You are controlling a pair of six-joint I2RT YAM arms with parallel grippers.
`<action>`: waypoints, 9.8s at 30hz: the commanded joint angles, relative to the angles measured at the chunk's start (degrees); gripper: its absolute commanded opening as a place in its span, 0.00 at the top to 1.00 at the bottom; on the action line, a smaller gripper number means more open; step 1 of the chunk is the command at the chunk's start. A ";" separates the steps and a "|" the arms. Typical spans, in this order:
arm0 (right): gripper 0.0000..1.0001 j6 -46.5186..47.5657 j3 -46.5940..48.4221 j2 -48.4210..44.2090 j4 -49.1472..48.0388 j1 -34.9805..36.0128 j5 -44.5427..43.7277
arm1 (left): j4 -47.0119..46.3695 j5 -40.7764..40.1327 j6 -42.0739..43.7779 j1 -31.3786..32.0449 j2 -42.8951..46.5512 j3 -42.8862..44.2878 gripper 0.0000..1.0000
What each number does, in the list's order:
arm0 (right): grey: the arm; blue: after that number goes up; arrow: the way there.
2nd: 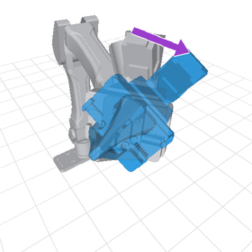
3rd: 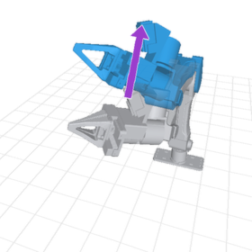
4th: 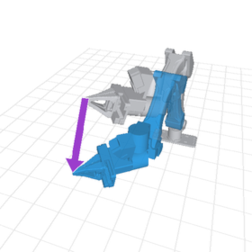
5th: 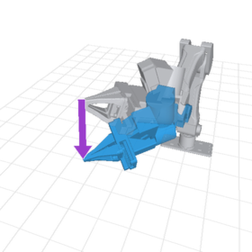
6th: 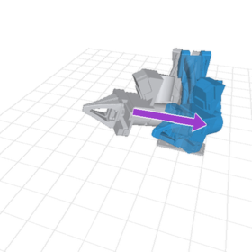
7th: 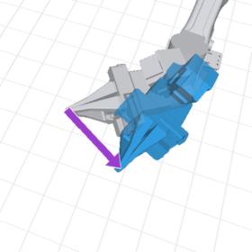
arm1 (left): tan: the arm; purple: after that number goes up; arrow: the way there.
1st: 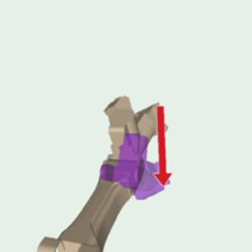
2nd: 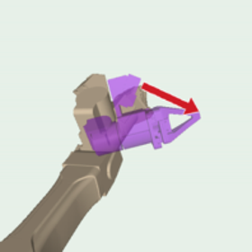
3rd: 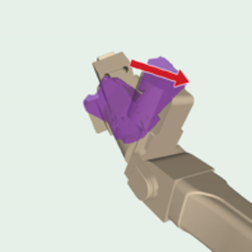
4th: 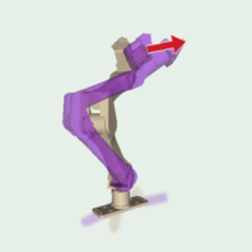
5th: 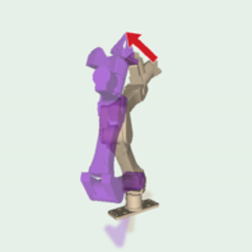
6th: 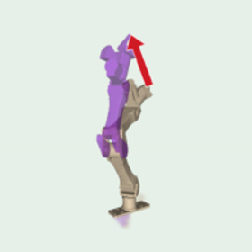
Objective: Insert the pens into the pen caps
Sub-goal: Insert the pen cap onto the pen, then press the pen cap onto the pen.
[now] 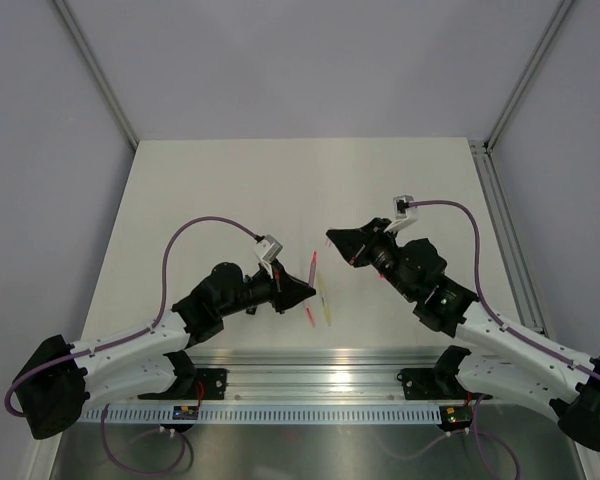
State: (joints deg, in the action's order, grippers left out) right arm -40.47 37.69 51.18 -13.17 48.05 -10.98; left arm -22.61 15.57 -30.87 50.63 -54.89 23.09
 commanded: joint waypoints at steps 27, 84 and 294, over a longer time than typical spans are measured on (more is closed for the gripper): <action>1.00 8.12 4.32 6.30 -2.04 5.39 -5.45 | -3.49 -0.89 1.78 -0.01 -0.48 -0.15 1.00; 1.00 12.08 -2.80 4.46 -3.44 11.18 -5.80 | -6.83 0.07 -0.32 -0.01 -0.65 -0.24 1.00; 1.00 2.07 -7.37 -1.96 10.97 16.18 16.17 | 6.00 9.13 -5.60 -6.86 8.05 13.56 1.00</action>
State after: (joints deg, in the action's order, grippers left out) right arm -34.20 34.89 48.01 -12.51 58.94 -2.66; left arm -0.10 34.17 -33.89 48.05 -49.23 33.17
